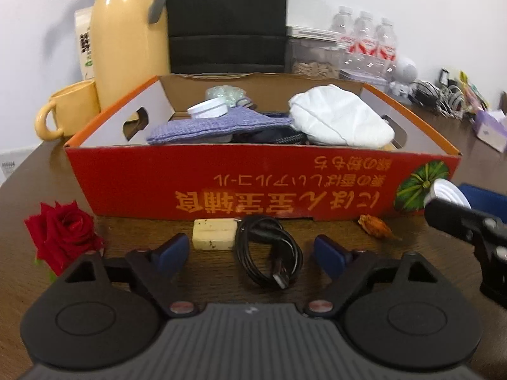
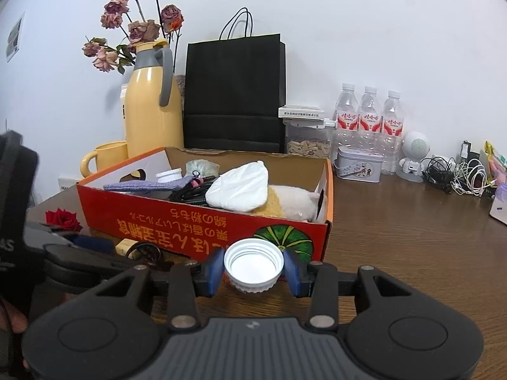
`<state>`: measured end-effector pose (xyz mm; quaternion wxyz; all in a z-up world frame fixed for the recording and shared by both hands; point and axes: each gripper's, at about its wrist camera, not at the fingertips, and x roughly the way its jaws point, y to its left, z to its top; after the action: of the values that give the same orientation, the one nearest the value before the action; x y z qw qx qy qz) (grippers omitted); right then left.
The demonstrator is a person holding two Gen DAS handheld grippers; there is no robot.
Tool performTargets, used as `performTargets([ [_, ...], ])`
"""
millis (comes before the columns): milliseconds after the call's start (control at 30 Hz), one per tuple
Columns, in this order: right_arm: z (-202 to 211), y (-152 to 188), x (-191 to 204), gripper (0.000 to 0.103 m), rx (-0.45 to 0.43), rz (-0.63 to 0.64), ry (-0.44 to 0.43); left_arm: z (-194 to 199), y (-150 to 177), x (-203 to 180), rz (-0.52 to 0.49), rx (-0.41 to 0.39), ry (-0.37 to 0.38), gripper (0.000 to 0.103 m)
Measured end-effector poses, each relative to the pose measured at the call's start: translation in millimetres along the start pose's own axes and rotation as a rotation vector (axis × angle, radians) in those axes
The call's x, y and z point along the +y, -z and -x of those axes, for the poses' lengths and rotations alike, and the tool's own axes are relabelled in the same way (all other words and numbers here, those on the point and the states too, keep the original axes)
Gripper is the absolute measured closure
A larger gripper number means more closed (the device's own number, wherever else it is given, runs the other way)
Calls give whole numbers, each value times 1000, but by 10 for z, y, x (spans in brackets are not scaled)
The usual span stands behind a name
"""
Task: Organize objects
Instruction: 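Move the left tool to the black cable and grasp it while the right tool holds the cap, then carry the white cap and black cable into the box and release both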
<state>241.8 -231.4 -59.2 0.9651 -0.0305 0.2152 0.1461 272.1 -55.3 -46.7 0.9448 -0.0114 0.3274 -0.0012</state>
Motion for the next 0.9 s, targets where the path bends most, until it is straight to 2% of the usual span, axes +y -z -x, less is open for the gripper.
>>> performTargets([
  [167,-12,2,-4,64,4,0,-2,18,9,-70,-11,-6,-28,34],
  [267,-12,2,-5,64,3,1,-2,46,21,-81,-20,-12,-25,40],
  [533,-11,2,-5,64,5,0,-2,144,23,-28,-21,-43,13,49],
  [600,-11,2,-6,64,5,0,-2,190,24,-23,-26,-58,16,61],
  [900,-10,3,-10,64,4,0,-3,338,74,-23,-49,-83,63,64],
])
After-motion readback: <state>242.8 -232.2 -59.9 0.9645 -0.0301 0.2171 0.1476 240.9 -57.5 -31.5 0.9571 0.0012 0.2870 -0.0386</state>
